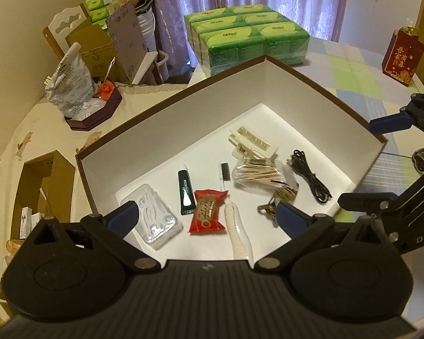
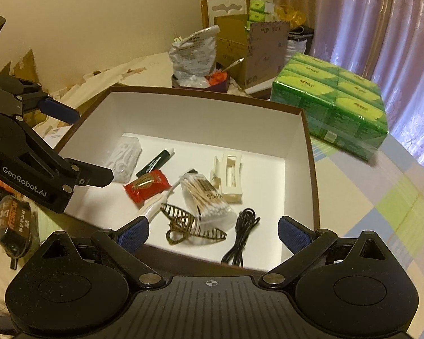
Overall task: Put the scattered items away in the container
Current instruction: 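Withdraw both tools from the box toward the scrunchie and pill bottle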
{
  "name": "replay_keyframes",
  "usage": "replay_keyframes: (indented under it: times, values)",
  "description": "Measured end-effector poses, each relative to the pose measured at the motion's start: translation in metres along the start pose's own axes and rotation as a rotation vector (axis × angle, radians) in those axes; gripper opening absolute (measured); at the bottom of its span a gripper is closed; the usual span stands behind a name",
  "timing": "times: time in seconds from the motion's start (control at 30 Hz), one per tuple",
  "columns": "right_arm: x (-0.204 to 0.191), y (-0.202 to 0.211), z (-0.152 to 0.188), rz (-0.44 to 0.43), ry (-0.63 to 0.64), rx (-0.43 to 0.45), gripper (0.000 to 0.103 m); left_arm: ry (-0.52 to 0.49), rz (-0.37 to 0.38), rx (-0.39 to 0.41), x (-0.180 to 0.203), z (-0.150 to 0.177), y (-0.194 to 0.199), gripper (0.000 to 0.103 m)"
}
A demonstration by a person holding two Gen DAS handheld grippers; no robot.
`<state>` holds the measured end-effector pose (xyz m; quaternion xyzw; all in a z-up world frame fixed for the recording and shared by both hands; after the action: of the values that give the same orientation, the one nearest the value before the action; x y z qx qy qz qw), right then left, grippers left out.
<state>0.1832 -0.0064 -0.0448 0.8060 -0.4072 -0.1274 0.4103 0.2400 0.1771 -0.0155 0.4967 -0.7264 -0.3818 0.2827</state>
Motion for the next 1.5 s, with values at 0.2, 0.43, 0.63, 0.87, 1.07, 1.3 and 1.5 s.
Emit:
replay_keyframes:
  times: [0.2, 0.43, 0.63, 0.87, 1.07, 1.3, 1.5]
  values:
    - [0.003, 0.019, 0.014, -0.006, -0.002, 0.018, 0.102, 0.005, -0.016, 0.015, 0.019, 0.010, 0.018, 0.102]
    - [0.008, 0.040, 0.033, -0.012, -0.005, 0.036, 0.102, 0.012, -0.029, 0.027, 0.041, 0.023, 0.035, 0.102]
    - [0.014, 0.057, 0.050, -0.018, -0.028, 0.042, 0.102, 0.019, -0.032, 0.036, 0.060, 0.035, 0.047, 0.102]
    - [0.020, 0.074, 0.069, -0.018, -0.043, 0.047, 0.102, 0.034, -0.033, 0.040, 0.082, 0.051, 0.058, 0.102]
    - [0.028, 0.087, 0.087, 0.021, -0.088, 0.052, 0.102, 0.049, -0.012, 0.035, 0.104, 0.066, 0.061, 0.102]
    - [0.043, 0.102, 0.116, 0.046, -0.152, 0.028, 0.102, 0.050, 0.013, 0.013, 0.129, 0.076, 0.053, 0.102]
    - [0.056, 0.113, 0.139, 0.064, -0.189, 0.004, 0.102, 0.038, 0.037, -0.006, 0.148, 0.079, 0.046, 0.102]
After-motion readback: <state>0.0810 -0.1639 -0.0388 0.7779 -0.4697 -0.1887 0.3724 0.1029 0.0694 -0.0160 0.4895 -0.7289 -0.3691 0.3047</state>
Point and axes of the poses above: each gripper's, at about its wrist camera, not at the fingertips, and y roughly against the way its jaws point, x to its right, z to its underside, the point moved 2 cm from there along -y, roughly the way its jaws point, and after that the axes turned 11 degrees about z, right-handed, at the moved point
